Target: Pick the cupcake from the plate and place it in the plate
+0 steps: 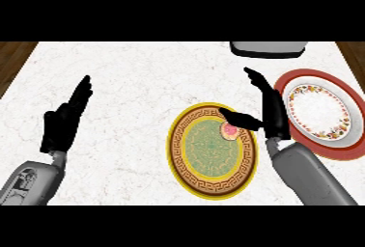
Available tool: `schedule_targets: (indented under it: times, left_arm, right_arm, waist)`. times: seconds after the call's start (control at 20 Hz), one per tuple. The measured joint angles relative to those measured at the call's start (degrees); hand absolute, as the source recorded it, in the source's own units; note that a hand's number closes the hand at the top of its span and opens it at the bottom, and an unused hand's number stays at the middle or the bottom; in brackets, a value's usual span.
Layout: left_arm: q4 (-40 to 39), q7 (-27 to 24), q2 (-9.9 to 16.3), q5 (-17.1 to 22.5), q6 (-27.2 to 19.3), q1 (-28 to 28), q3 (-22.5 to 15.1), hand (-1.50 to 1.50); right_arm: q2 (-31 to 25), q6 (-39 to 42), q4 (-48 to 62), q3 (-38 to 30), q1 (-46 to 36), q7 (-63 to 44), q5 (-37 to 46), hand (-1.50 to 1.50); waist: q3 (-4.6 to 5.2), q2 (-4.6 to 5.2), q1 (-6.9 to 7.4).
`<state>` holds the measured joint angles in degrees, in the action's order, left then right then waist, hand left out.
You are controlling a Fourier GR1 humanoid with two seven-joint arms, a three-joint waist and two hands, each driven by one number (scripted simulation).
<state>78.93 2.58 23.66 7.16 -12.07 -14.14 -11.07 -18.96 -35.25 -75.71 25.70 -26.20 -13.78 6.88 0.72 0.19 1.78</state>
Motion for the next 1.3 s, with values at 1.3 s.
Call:
schedule_targets:
  times: [1.3]
  left_arm:
    - [1.2,0.9,-2.7,-0.9,0.4,1.0,1.6,0.00]
  right_arm:
    - [10.6,23.8,-8.7,8.5,-8.5,-51.1,37.8,-1.50]
  waist:
    - [-0.59,-0.96,-3.27]
